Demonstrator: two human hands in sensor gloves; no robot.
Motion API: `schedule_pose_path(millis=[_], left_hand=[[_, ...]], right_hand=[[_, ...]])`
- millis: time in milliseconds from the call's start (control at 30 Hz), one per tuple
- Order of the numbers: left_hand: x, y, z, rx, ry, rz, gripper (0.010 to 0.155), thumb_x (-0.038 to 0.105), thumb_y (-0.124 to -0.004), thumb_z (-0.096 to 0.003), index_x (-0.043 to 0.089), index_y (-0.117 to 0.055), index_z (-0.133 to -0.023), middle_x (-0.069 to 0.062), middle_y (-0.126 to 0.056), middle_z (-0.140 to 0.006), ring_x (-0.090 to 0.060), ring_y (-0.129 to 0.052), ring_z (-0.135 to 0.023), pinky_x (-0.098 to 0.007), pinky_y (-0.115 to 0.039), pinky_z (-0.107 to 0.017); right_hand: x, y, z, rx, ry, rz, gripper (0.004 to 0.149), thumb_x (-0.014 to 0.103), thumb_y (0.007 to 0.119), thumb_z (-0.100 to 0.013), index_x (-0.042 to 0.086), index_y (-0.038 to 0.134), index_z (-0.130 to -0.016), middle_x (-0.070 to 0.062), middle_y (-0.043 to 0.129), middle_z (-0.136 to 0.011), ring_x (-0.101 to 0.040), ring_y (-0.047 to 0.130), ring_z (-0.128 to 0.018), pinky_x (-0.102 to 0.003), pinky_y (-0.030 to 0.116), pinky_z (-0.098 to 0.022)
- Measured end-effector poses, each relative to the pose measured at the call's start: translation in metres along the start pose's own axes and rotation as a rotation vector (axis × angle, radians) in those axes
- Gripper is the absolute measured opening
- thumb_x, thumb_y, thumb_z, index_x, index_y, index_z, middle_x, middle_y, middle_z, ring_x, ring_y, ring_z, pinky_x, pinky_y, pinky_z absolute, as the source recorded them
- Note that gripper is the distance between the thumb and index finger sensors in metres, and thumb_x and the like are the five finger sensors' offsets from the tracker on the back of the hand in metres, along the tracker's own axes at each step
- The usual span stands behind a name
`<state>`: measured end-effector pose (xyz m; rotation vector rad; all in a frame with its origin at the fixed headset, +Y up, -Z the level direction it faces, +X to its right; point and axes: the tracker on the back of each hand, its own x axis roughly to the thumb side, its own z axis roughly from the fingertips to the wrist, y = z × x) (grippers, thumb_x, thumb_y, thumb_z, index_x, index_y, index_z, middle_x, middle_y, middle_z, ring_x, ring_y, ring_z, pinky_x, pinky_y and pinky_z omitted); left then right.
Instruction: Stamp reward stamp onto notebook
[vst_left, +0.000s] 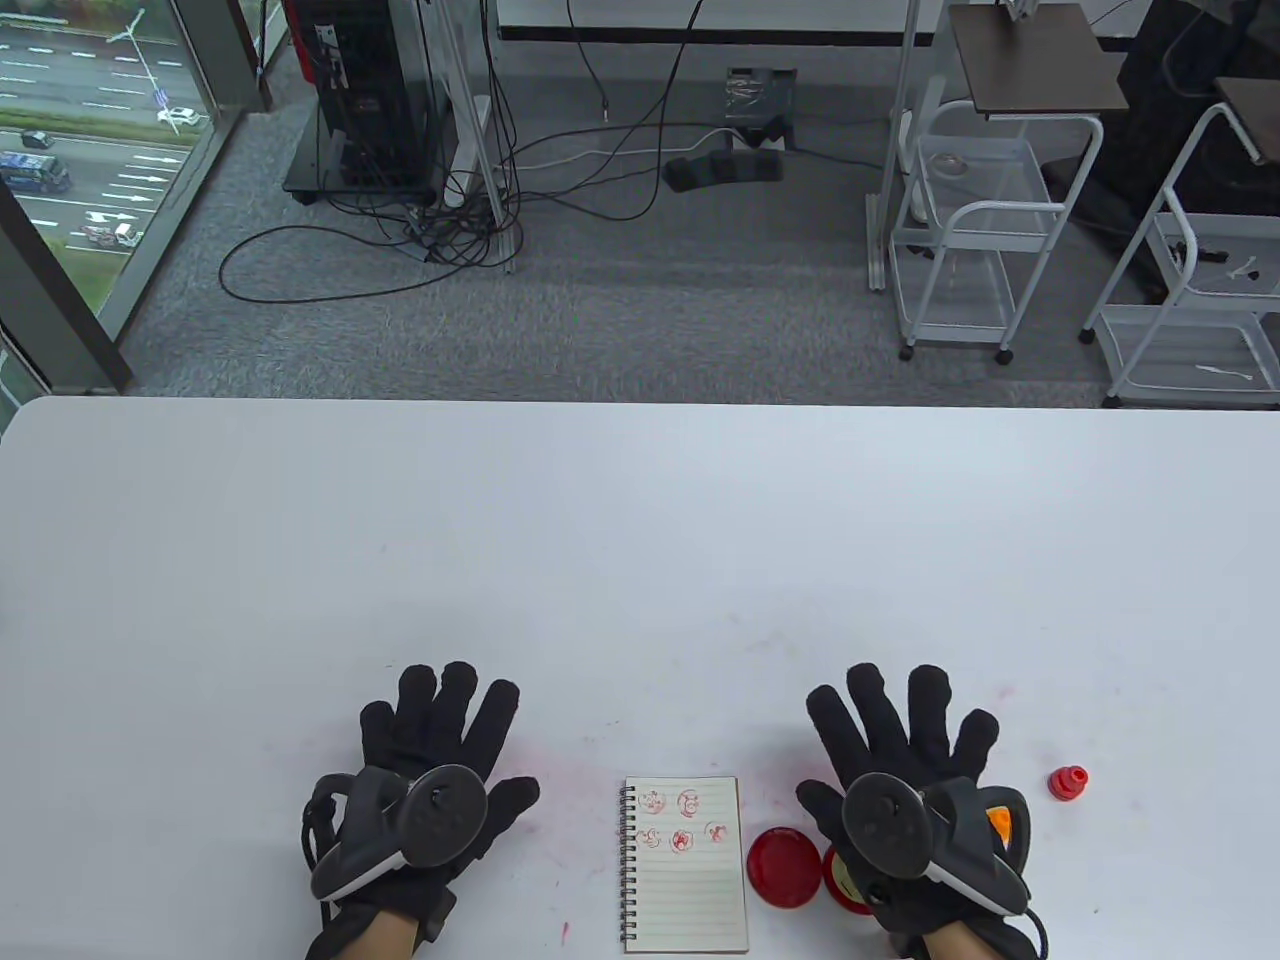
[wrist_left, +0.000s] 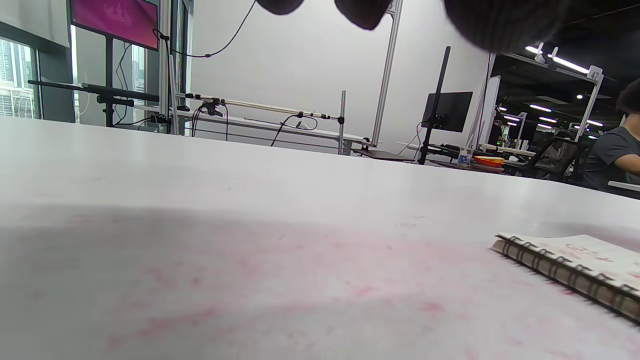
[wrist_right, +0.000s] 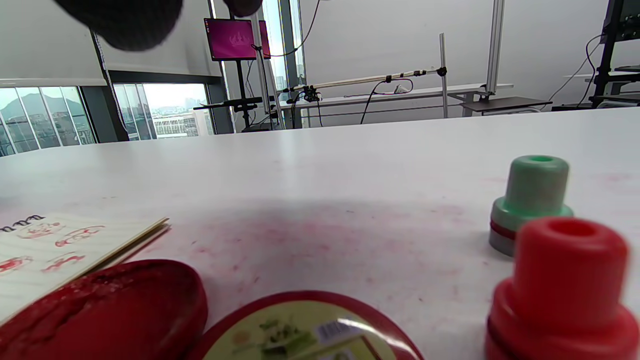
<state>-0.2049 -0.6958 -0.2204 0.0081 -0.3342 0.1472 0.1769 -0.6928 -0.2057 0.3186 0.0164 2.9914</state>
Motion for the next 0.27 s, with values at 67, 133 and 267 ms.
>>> schedule_pose_path(millis=[67, 133, 267], left_hand=[[-0.0011, 0.0000, 0.0017, 0.012, -0.004, 0.017, 0.087, 0.067, -0.062, -0.0492, 0.026, -0.035, -0.121, -0.021, -0.025, -0.126, -0.056, -0.030, -0.111, -0.080, -0.036, -0.072], [-0.0021, 0.0002, 0.0020, 0.020, -0.004, 0.025, 0.087, 0.066, -0.062, -0.0493, 0.026, -0.035, -0.121, -0.021, -0.026, -0.126, -0.057, -0.030, -0.111, -0.080, -0.036, -0.072], [-0.0025, 0.0004, 0.0018, 0.019, -0.003, 0.037, 0.086, 0.066, -0.062, -0.0492, 0.026, -0.036, -0.121, -0.021, -0.027, -0.126, -0.056, -0.031, -0.111, -0.080, -0.036, -0.072]], right_hand=[[-0.0002, 0.0019, 0.0004, 0.008, 0.003, -0.002, 0.074, 0.057, 0.062, -0.050, 0.030, 0.032, -0.112, -0.011, 0.019, -0.124, -0.062, 0.008, -0.102, -0.089, 0.017, -0.059], [-0.0005, 0.0026, 0.0006, 0.015, 0.005, 0.000, 0.074, 0.057, 0.062, -0.050, 0.030, 0.031, -0.112, -0.012, 0.019, -0.124, -0.062, 0.008, -0.102, -0.089, 0.017, -0.059], [-0.0007, 0.0022, 0.0018, 0.001, -0.005, 0.000, 0.074, 0.056, 0.062, -0.050, 0.030, 0.033, -0.112, -0.012, 0.021, -0.124, -0.062, 0.010, -0.102, -0.089, 0.019, -0.059]])
